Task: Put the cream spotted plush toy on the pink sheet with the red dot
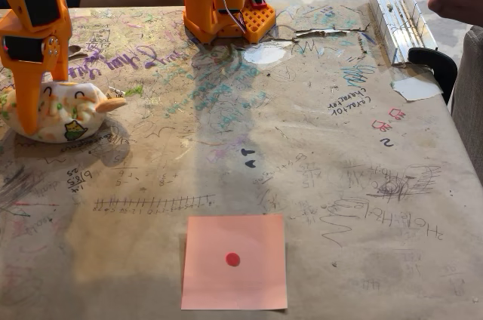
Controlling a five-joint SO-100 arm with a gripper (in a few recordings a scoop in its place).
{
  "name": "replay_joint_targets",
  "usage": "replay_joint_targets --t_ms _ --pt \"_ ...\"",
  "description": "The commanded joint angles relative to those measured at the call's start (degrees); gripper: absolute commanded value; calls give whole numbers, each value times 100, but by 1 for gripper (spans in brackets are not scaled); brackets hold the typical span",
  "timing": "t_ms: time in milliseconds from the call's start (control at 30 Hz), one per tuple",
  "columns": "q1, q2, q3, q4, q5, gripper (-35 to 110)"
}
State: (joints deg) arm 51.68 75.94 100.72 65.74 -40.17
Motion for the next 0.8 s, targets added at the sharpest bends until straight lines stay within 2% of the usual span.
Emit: replay_joint_targets --t_ms 0,133,333,633,767 --pt "-4438 11725 7277 211 1731 16" --pt "-4482 11725 7462 211 1819 23" --pt "-4518 11725 7488 202 1863 22" --pt "-4535 11725 7488 211 1846 1" --pt "-4509 11725 7488 211 1863 0"
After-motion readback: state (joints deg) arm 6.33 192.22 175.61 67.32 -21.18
